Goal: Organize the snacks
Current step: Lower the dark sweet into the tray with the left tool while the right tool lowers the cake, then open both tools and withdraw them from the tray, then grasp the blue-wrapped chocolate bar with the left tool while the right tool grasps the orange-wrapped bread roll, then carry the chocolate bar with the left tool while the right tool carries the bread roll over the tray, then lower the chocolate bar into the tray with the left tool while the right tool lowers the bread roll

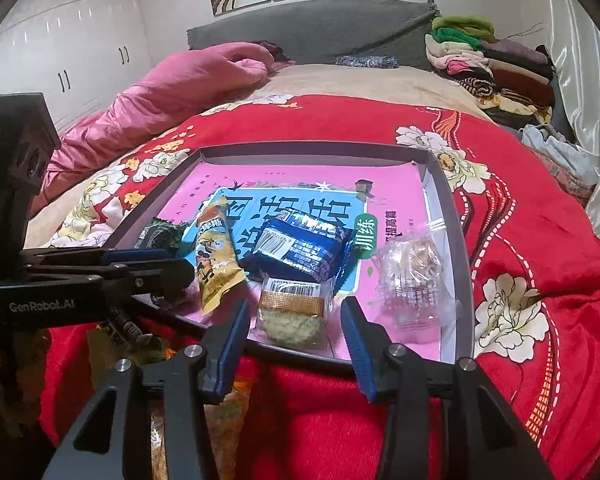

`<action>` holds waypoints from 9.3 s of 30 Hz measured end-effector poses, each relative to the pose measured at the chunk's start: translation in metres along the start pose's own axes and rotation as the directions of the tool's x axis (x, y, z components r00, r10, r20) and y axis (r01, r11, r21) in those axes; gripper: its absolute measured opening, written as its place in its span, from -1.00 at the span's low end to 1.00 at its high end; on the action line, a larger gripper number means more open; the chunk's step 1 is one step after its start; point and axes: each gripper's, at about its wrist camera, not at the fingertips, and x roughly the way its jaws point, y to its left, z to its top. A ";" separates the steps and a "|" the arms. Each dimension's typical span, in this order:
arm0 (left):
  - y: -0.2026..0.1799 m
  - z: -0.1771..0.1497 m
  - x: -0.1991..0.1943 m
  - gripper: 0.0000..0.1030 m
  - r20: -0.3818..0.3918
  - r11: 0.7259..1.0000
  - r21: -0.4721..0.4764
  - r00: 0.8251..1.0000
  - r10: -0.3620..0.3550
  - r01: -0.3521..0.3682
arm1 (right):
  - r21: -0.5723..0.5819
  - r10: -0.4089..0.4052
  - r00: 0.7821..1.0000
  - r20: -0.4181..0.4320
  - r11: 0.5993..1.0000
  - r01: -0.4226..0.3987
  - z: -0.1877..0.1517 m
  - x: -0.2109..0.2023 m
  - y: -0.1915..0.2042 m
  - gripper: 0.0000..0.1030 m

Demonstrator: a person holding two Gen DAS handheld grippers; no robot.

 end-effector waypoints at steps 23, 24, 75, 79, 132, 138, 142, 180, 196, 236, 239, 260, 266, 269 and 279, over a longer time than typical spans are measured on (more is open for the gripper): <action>-0.001 0.001 -0.012 0.27 0.009 1.000 0.012 1.000 -0.009 0.009 | -0.005 -0.042 0.999 0.016 0.999 0.042 -0.001 -0.008 -0.001 0.26; -0.001 0.002 -0.014 0.29 0.011 1.000 0.009 1.000 -0.012 0.012 | -0.005 -0.043 0.999 0.018 0.999 0.043 -0.001 -0.009 -0.001 0.29; 0.070 -0.020 -0.072 0.46 -0.009 0.993 -0.116 1.000 -0.004 0.003 | -0.088 0.015 0.999 0.032 0.996 -0.012 -0.007 -0.039 0.039 0.44; 0.074 -0.027 -0.067 0.46 -0.051 0.991 -0.136 0.999 -0.010 0.003 | -0.098 0.022 1.000 0.008 0.995 -0.021 -0.011 -0.036 0.045 0.44; 0.064 -0.046 -0.006 0.04 -0.094 0.851 -0.504 0.970 -0.224 0.148 | -0.083 0.060 0.984 -0.167 0.994 -0.075 -0.035 -0.003 0.043 0.03; 0.061 -0.046 0.002 0.10 -0.093 0.856 -0.500 0.974 -0.205 0.132 | 0.011 0.147 0.969 -0.199 0.989 -0.147 -0.035 0.012 0.032 -0.11; 0.058 -0.047 0.005 0.12 -0.085 0.854 -0.504 0.976 -0.198 0.129 | 0.034 0.178 0.964 -0.199 0.984 -0.174 -0.036 0.014 0.026 -0.18; 0.036 -0.012 -0.077 -0.43 0.130 0.968 -0.242 0.991 -0.038 0.069 | 0.021 0.190 0.980 0.056 0.981 -0.191 -0.003 -0.044 0.017 -0.22; 0.049 -0.003 -0.078 -0.43 0.151 0.975 -0.220 0.986 0.077 -0.042 | 0.026 0.148 0.980 0.131 0.988 -0.153 0.012 -0.051 0.000 -0.22; 0.037 -0.009 -0.039 -0.44 0.020 0.984 -0.147 0.994 0.103 -0.099 | 0.067 0.041 0.980 0.192 0.996 -0.055 0.038 -0.032 -0.035 -0.22; 0.037 -0.008 -0.037 -0.44 0.020 0.985 -0.144 0.995 0.103 -0.099 | 0.062 0.035 0.982 0.185 0.997 -0.047 0.039 -0.027 -0.035 -0.22; 0.039 0.000 -0.022 -0.44 0.020 0.984 -0.155 0.996 0.091 -0.087 | 0.040 0.039 0.991 0.129 0.998 -0.044 0.043 0.006 -0.036 -0.22; 0.040 0.001 -0.019 -0.44 0.011 0.983 -0.156 0.995 0.096 -0.093 | 0.042 0.045 0.993 0.113 0.998 -0.050 0.040 0.011 -0.036 -0.22; 0.041 0.001 -0.018 -0.45 0.010 0.983 -0.157 0.995 0.095 -0.093 | 0.041 0.048 0.993 0.105 0.998 -0.052 0.039 0.013 -0.036 -0.22; 0.040 0.002 -0.016 -0.45 0.007 0.984 -0.151 0.996 0.093 -0.091 | 0.034 0.046 0.996 0.081 0.998 -0.049 0.036 0.017 -0.033 -0.22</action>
